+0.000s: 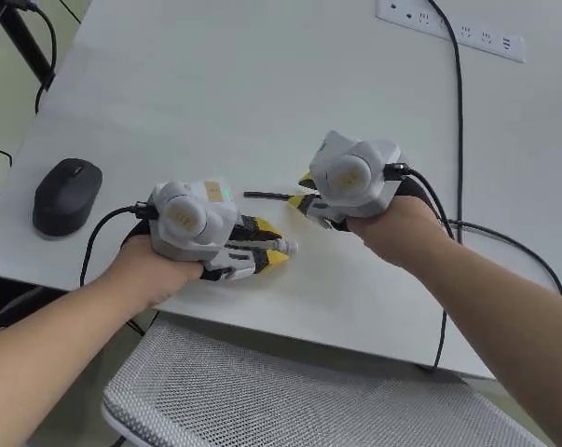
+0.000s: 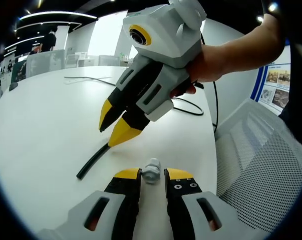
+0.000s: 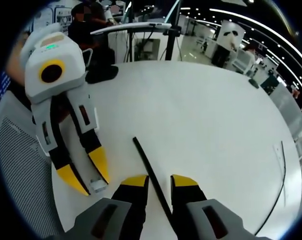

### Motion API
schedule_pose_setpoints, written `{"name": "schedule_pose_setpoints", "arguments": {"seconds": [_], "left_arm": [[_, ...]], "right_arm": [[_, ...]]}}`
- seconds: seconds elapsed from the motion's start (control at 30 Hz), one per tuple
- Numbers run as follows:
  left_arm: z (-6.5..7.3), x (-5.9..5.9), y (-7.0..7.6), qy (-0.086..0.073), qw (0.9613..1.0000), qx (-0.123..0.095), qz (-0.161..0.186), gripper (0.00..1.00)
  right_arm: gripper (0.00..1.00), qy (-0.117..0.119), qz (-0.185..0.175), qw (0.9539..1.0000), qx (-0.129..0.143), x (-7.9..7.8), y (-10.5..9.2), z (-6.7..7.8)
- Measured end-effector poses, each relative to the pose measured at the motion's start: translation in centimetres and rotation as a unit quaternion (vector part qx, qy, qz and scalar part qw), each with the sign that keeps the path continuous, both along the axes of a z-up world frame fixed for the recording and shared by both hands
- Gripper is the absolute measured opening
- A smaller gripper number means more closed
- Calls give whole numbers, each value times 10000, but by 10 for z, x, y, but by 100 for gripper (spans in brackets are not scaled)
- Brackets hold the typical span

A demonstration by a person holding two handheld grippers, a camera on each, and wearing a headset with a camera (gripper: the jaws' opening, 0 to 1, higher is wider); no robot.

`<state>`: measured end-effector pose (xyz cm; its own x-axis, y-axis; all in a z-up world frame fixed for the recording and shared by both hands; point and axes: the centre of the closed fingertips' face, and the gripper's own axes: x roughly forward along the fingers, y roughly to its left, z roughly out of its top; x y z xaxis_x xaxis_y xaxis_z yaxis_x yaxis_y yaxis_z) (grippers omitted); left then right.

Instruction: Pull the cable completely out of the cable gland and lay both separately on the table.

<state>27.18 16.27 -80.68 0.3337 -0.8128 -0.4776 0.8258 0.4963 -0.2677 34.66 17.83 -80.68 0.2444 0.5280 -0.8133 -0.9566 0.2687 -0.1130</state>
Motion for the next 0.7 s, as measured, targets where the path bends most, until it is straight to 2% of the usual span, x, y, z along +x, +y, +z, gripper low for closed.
{"name": "schedule_pose_setpoints", "arguments": {"seconds": [0.13,0.53,0.7], "left_arm": [[3,1,1,-2,10000,13,72,23],[17,-3,6,-7,9995,27,328,31],[31,-6,12,5,9985,-106,544,33]], "right_arm": [[17,0,-43,9998,206,-4,-1,13],[29,-139,-258,9983,506,-9,-22,48],[31,-175,-416,9972,599,-14,-41,61]]}}
